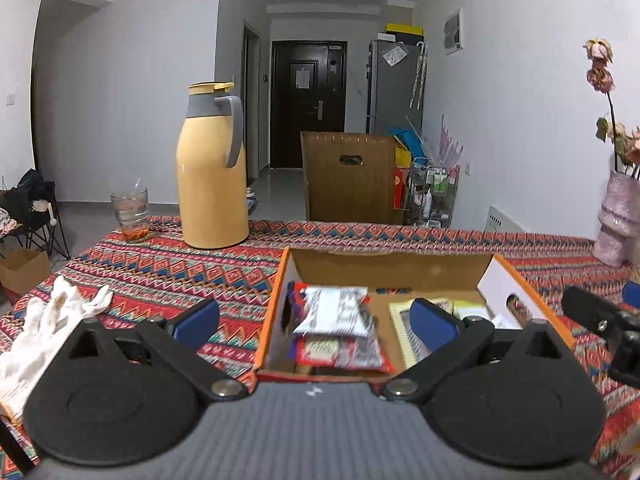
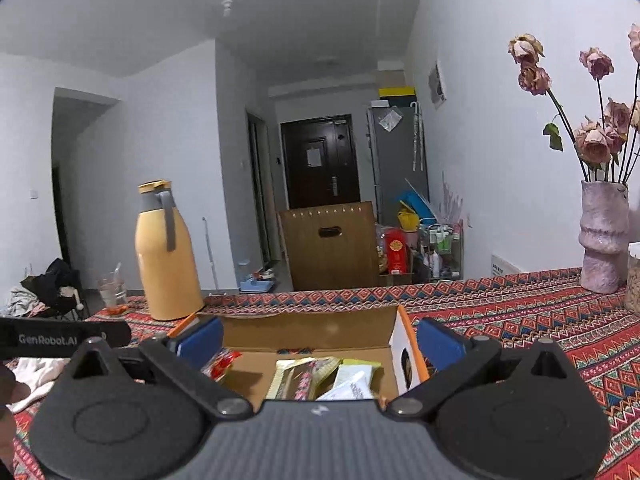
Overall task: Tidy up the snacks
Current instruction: 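Withdraw both tools from the box toward the snack pile, then reach the right gripper toward another white packet on the pile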
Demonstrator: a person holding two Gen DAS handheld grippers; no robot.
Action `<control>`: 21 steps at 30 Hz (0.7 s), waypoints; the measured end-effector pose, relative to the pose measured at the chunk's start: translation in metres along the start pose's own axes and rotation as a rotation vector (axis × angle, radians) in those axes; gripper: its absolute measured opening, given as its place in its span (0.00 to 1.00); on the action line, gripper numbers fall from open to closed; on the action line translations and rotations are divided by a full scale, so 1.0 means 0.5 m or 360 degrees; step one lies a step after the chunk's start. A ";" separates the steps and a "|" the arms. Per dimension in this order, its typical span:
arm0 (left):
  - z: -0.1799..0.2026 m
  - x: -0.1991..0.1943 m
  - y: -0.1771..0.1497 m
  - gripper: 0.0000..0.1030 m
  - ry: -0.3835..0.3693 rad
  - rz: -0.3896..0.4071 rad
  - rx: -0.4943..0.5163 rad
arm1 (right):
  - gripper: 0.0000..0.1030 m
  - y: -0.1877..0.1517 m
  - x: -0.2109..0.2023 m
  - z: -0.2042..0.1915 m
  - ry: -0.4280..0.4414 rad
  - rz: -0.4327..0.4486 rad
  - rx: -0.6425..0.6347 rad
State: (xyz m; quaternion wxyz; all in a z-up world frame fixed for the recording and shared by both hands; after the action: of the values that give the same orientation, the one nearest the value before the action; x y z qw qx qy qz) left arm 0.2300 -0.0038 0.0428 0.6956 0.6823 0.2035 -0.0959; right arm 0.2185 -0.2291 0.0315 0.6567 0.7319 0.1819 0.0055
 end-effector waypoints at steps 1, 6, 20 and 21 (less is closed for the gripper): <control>-0.005 -0.004 -0.007 1.00 0.0003 -0.0009 0.0004 | 1.00 -0.006 -0.007 -0.005 0.0006 -0.0009 -0.0008; -0.039 -0.031 -0.049 1.00 0.0004 -0.0057 -0.0002 | 1.00 -0.045 -0.034 -0.025 0.0025 -0.0078 -0.0026; -0.094 -0.108 -0.156 1.00 -0.0073 -0.0163 -0.0019 | 1.00 -0.175 -0.114 -0.049 -0.0002 -0.0335 0.0009; -0.097 -0.113 -0.165 1.00 -0.0077 -0.0172 -0.0024 | 1.00 -0.185 -0.121 -0.052 0.0004 -0.0352 0.0008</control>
State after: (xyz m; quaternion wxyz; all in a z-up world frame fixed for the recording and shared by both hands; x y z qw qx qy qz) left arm 0.1380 0.0318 -0.0082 0.6991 0.6626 0.2240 -0.1482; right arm 0.1315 -0.2142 -0.0399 0.6513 0.7089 0.2623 -0.0667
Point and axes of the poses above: each gripper's, at about its wrist camera, not at the fingertips, and x roughly the way its jaws point, z to its right, y to its top, the point moved 4 cm from there along x, roughly the way its jaws point, and after that the axes turned 4 degrees about y, right-handed, at the moved point
